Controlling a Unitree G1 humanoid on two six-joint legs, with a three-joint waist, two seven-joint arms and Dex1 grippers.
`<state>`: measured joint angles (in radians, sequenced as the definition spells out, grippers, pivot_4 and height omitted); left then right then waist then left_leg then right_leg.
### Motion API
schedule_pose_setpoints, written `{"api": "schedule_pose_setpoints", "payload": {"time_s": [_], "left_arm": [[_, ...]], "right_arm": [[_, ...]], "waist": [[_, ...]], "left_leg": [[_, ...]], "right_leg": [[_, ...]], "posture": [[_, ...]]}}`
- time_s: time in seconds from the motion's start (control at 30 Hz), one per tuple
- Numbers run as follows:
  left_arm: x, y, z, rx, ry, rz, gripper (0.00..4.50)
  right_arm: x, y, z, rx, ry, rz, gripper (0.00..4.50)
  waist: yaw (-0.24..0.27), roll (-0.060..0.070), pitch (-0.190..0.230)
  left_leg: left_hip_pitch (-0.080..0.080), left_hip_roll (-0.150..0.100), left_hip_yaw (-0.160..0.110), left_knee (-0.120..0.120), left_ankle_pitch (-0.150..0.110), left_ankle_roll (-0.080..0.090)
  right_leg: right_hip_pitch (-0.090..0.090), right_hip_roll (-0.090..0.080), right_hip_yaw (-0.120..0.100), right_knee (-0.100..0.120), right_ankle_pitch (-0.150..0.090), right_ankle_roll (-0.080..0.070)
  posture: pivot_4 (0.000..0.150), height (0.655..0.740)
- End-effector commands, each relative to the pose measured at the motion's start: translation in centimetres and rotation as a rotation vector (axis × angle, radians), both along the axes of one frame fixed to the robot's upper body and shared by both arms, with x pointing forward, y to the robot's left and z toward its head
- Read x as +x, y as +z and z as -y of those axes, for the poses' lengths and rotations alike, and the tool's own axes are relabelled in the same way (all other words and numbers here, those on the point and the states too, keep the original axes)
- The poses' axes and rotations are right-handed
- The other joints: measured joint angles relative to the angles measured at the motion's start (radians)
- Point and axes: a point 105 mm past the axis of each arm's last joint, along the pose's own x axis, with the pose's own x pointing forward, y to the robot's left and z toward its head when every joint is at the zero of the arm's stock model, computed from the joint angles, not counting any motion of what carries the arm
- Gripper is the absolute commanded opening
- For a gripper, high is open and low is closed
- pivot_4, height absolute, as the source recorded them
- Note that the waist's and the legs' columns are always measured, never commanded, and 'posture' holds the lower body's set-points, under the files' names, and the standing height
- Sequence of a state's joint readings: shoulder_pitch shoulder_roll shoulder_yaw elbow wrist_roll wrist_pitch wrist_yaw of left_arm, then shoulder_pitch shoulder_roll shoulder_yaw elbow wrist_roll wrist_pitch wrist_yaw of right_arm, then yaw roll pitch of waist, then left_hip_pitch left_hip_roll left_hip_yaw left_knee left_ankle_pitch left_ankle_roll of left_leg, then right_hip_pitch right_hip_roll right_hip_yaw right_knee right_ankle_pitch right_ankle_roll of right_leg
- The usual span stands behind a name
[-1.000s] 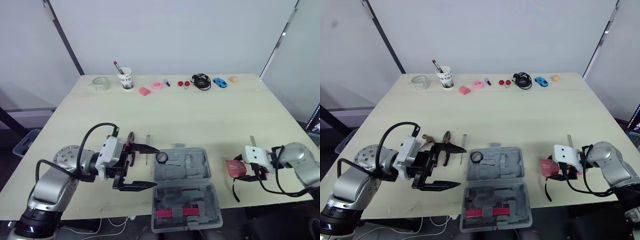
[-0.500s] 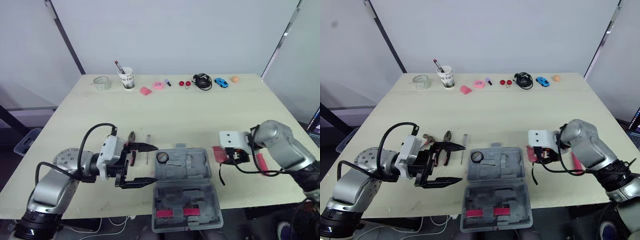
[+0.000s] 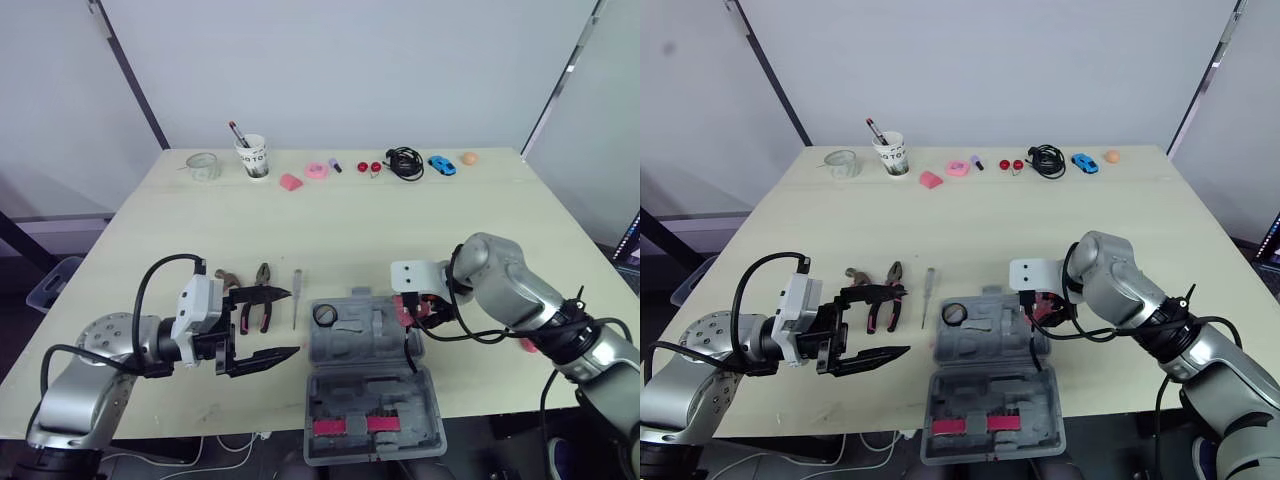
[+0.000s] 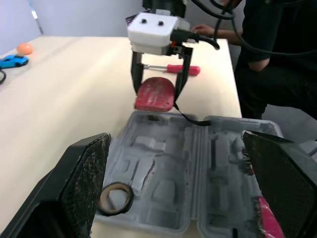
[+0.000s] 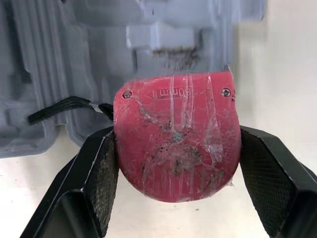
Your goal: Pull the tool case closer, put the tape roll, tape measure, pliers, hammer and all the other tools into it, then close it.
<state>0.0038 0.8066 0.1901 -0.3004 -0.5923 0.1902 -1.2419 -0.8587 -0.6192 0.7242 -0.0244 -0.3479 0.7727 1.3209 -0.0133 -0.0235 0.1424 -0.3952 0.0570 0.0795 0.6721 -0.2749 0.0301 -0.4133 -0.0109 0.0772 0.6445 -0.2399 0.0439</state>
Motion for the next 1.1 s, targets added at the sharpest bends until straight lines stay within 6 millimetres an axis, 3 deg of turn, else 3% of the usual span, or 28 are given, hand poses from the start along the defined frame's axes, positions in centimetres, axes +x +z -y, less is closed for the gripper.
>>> {"api": "schedule_pose_setpoints", "payload": {"time_s": [0.03, 0.23, 0.57, 0.97, 1.07, 1.1], "left_arm": [[0.0, 1.0, -0.2, -0.005, 0.009, 0.051, 4.50], [-0.2, 0.7, -0.4, 0.006, 0.012, 0.046, 4.50], [-0.3, 0.3, -0.6, 0.006, 0.007, 0.028, 4.50], [-0.6, 0.2, -0.3, 0.006, -0.004, 0.021, 4.50], [-0.6, 0.2, -0.2, 0.005, -0.007, 0.019, 4.50], [-0.6, 0.2, -0.2, 0.006, -0.008, 0.018, 4.50]], "right_arm": [[0.4, -0.1, -0.7, -0.020, 0.021, 0.030, 3.01], [1.4, -0.7, -1.0, -0.050, -0.002, 0.060, 3.01], [1.3, -1.4, -2.8, -0.021, 0.030, 0.034, 3.01], [2.0, -2.1, -3.5, -0.024, 0.058, 0.071, 3.01], [2.1, -2.1, -3.3, -0.026, 0.064, 0.076, 4.39], [2.1, -2.0, -3.3, -0.025, 0.063, 0.075, 4.46]], "waist": [[0.000, 0.000, 0.000], [0.001, 0.000, 0.000], [-0.001, 0.000, 0.000], [-0.007, -0.001, -0.001], [-0.007, -0.001, -0.001], [-0.006, -0.001, 0.000]], "left_leg": [[0.000, 0.000, 0.000, 0.000, 0.000, 0.000], [0.000, 0.000, 0.000, 0.000, 0.000, 0.000], [0.000, 0.000, -0.001, 0.000, 0.000, 0.000], [0.000, 0.000, -0.001, -0.001, 0.000, 0.000], [0.000, 0.000, -0.001, -0.001, 0.000, 0.000], [0.000, 0.000, -0.001, -0.001, 0.000, 0.000]], "right_leg": [[0.000, 0.000, 0.000, 0.000, 0.000, 0.000], [0.000, 0.000, -0.001, 0.000, 0.000, 0.000], [0.000, -0.001, -0.004, 0.000, 0.000, 0.000], [0.000, -0.001, -0.005, 0.001, 0.000, 0.000], [0.000, -0.001, -0.005, 0.001, 0.000, 0.000], [0.000, -0.001, -0.005, 0.001, 0.000, 0.000]], "posture": [[0.150, 0.7400], [0.150, 0.7400], [0.150, 0.7400], [0.150, 0.7400], [0.150, 0.7400], [0.150, 0.7400]]}}
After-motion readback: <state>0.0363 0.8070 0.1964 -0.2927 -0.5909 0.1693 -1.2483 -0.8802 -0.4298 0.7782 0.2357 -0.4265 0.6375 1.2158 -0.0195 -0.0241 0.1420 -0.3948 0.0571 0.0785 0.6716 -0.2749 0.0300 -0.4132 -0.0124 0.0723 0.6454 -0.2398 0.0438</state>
